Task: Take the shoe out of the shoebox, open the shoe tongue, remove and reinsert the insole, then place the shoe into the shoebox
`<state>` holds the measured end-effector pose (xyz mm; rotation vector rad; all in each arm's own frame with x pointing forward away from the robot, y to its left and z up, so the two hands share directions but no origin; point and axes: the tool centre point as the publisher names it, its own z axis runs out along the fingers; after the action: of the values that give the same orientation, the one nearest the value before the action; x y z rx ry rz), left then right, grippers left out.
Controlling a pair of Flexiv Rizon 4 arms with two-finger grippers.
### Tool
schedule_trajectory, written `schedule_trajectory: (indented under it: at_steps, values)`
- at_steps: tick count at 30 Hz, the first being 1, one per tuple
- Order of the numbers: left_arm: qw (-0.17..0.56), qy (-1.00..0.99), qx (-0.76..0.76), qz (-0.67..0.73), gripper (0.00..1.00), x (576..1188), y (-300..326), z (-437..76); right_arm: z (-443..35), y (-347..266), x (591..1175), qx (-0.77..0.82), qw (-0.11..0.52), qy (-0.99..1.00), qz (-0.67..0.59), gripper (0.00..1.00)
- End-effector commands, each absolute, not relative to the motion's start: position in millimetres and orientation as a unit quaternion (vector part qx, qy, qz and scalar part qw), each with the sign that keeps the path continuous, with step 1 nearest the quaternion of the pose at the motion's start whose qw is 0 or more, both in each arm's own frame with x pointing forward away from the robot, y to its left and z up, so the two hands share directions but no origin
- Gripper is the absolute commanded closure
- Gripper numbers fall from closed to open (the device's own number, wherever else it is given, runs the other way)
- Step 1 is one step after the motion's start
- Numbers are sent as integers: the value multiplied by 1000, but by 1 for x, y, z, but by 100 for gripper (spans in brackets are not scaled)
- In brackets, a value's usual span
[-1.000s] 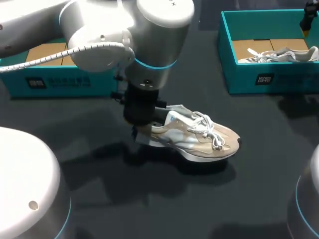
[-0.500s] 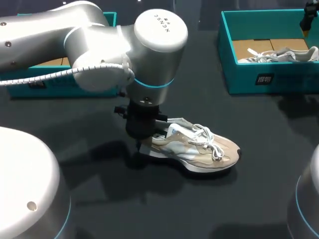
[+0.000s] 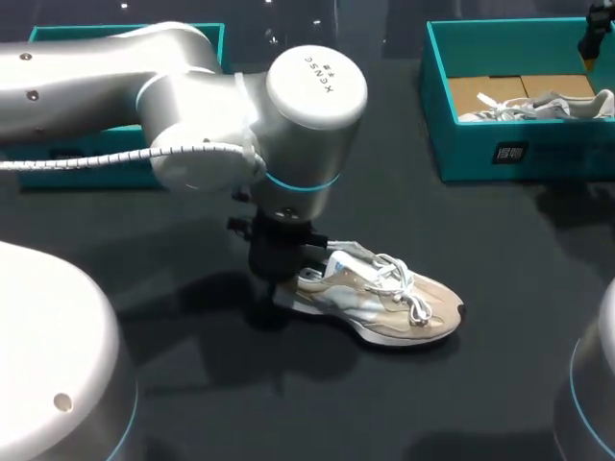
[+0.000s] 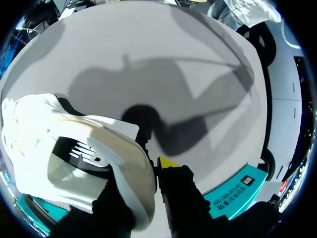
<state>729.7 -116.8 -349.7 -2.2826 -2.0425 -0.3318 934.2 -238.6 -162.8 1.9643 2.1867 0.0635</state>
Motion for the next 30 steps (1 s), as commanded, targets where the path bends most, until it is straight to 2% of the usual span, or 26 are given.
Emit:
schedule_trajectory:
  at_steps: [1,23,24,26,28,29,30]
  values:
    - [34,-663,-739,-113,100,731,-126,-361,-163,-238,934,665,102,739,21,0]
    - [48,-661,-739,-124,100,729,-131,-386,-163,-238,934,665,102,739,21,0]
    - [48,-661,-739,-123,83,730,-130,-386,-163,-238,934,665,102,739,21,0]
    - [47,-661,-739,-122,70,730,-128,-385,-163,-238,934,665,102,739,21,0]
    - [42,-663,-738,-120,51,732,-126,-380,-163,-238,934,665,102,739,21,0]
    - [38,-664,-738,-118,27,732,-126,-377,-163,-238,934,665,102,739,21,0]
    - [33,-665,-738,-115,13,733,-125,-373,-163,-238,934,665,102,739,21,0]
